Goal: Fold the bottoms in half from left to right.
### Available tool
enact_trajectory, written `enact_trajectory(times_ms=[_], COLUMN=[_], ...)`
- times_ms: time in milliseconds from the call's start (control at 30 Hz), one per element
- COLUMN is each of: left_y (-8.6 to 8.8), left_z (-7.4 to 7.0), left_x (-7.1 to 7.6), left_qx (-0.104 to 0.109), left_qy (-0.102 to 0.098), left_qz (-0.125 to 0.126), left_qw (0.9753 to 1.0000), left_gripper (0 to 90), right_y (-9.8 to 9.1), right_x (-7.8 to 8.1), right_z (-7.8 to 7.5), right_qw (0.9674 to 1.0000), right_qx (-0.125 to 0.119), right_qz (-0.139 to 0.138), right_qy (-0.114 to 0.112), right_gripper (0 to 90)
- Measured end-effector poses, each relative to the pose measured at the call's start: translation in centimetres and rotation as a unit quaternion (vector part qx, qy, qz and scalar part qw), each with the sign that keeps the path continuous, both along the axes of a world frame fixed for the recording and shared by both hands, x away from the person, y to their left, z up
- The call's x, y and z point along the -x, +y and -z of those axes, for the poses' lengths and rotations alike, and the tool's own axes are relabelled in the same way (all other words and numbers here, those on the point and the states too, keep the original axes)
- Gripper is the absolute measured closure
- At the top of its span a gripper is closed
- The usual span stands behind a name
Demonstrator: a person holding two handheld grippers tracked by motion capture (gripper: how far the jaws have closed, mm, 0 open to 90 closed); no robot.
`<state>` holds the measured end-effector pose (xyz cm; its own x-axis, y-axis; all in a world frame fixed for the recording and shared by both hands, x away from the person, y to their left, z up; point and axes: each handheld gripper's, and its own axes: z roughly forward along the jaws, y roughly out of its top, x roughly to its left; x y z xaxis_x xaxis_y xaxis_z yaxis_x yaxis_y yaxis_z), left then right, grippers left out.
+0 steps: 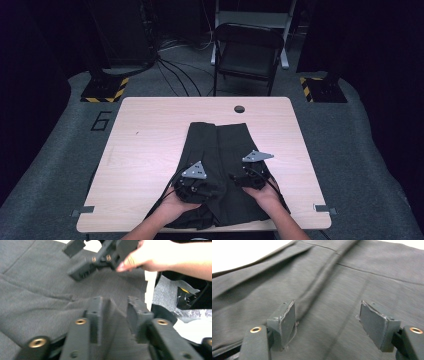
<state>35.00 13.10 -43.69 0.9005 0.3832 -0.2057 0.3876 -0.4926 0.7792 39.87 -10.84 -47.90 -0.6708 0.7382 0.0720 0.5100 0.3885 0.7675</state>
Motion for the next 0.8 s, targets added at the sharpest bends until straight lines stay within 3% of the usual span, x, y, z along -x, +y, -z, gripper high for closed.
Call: enact_trajectory(times_ms=[200, 400, 600, 633, 700, 800], left_y=[1.8, 4.3, 6.8, 7.1, 7.7, 8.3], left_z=[-0.5, 0.4, 1.7, 2.0, 2.4, 3.2], left_x=[-0.3, -1.2, -2.4, -2.5, -2.8, -3.3], left_qx=[-0.006, -0.016, -0.02, -0.015, -0.014, -0.03], left_qy=[-0.011, -0.014, -0.017, -0.015, -0.011, -0.011], left_qz=[-0.024, -0.064, -0.112, -0.129, -0.138, -0.156], left_qw=[0.9996, 0.9977, 0.9933, 0.9914, 0.9902, 0.9872], left_gripper=[49.5, 44.1, 39.9, 39.7, 39.7, 39.8], right_y=[1.7, 3.0, 3.5, 3.5, 3.4, 3.2], right_x=[0.6, 0.8, 1.2, 1.3, 1.5, 1.7], right_z=[-0.1, 0.6, 2.1, 2.3, 2.7, 2.8], right_qw=[0.9991, 0.9961, 0.9911, 0.9903, 0.9894, 0.9907], right_qx=[0.012, 0.043, 0.096, 0.101, 0.106, 0.098], right_qz=[-0.04, -0.075, -0.084, -0.086, -0.091, -0.084], right_qy=[0.006, 0.021, 0.036, 0.041, 0.04, 0.044], right_gripper=[28.0, 28.0, 28.0, 28.0, 28.1, 28.1])
